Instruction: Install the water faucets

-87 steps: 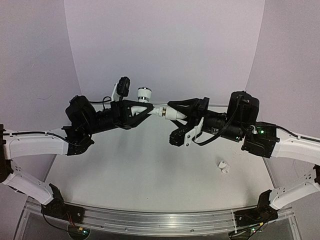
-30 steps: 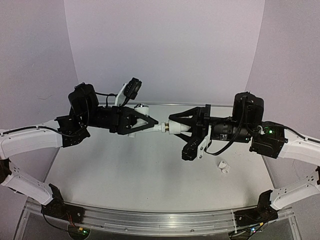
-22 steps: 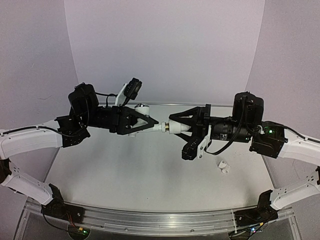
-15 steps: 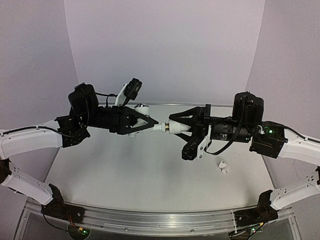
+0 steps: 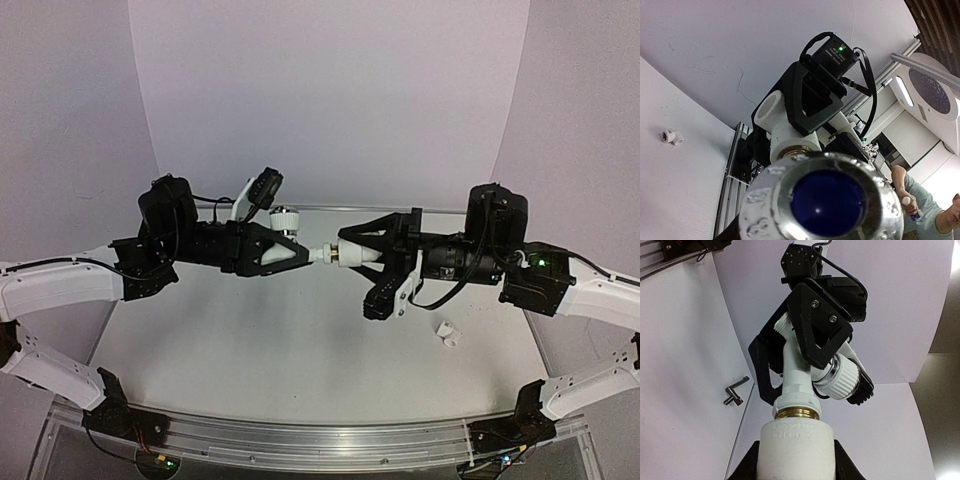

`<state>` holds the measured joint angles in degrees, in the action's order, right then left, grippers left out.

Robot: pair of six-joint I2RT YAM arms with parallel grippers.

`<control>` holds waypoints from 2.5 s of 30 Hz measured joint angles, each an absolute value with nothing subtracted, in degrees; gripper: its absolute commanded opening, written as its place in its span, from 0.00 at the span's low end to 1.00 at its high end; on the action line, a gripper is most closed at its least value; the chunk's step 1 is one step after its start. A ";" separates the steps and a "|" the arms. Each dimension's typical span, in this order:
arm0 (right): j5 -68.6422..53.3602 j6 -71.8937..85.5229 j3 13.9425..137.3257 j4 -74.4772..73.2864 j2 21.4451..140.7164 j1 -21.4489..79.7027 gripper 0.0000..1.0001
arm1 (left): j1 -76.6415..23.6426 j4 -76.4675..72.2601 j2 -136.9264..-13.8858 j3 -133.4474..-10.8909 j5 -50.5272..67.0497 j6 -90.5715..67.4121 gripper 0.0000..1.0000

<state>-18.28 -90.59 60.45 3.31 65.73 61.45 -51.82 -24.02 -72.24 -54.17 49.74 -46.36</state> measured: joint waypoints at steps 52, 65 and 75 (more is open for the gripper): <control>-35.41 7.83 74.69 -13.78 72.95 58.56 0.80 | -53.32 -18.23 -66.00 -54.33 41.00 -2.19 0.00; -23.57 -18.63 79.68 -16.83 68.02 56.64 0.98 | -52.61 -22.53 -67.98 -52.66 33.96 -29.84 0.00; -18.10 -66.75 63.46 -10.48 55.07 56.64 0.98 | -51.73 -28.25 -68.53 -52.38 32.73 -51.70 0.00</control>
<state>-18.10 -66.75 63.46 -10.48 55.07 56.64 -51.73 -28.25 -68.53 -52.38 32.73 -51.70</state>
